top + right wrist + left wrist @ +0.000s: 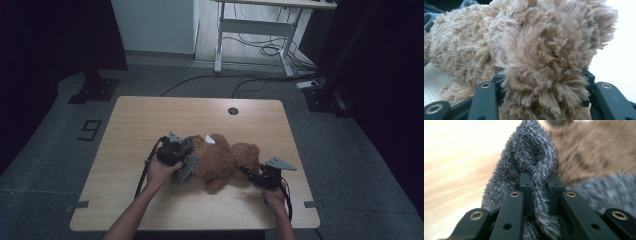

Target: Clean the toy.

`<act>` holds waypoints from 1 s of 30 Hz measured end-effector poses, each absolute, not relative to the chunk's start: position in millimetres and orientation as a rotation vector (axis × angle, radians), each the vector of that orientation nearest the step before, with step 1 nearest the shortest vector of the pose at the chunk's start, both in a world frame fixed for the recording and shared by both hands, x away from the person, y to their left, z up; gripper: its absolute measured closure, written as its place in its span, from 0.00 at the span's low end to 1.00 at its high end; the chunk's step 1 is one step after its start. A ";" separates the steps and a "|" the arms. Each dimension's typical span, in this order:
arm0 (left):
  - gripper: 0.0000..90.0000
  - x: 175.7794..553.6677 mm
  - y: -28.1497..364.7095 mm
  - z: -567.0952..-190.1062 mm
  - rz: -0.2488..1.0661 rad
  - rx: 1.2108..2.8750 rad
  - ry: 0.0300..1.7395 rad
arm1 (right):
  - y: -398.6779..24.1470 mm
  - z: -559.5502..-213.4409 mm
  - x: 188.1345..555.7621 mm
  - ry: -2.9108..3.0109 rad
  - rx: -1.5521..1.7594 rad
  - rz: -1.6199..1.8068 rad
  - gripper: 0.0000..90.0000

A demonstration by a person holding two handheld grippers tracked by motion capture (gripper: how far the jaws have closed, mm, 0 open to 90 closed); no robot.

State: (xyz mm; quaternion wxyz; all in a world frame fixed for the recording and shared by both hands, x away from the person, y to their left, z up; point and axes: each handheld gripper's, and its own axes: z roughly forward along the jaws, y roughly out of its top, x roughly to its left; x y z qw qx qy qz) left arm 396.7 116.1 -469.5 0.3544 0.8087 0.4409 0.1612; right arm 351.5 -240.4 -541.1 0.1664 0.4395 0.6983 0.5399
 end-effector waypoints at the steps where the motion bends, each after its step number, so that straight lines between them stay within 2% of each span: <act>1: 0.87 396.9 114.5 -462.7 0.422 2.078 1.125 | -240.6 -541.1 351.7 1.990 1.251 1.537 0.50; 4: 0.87 398.0 102.3 -439.5 0.480 2.068 1.065 | -240.5 -541.0 351.6 1.989 1.253 1.536 0.50; 7: 0.87 400.2 85.9 -420.0 0.482 2.051 1.021 | -240.3 -541.0 351.4 1.988 1.253 1.534 0.50; 12: 0.87 405.9 40.1 -406.2 0.397 2.048 0.946 | -240.2 -541.0 351.4 1.986 1.250 1.535 0.50; 21: 0.86 413.9 -43.4 -420.9 0.302 2.137 0.812 | -239.4 -539.7 350.3 1.991 1.241 1.523 0.50; 26: 0.86 417.8 -63.7 -440.1 0.286 2.195 0.819 | -239.2 -539.2 349.6 1.995 1.239 1.515 0.50; 30: 0.87 413.8 -52.6 -446.4 0.295 2.175 0.841 | -238.9 -539.5 350.0 1.998 1.245 1.508 0.50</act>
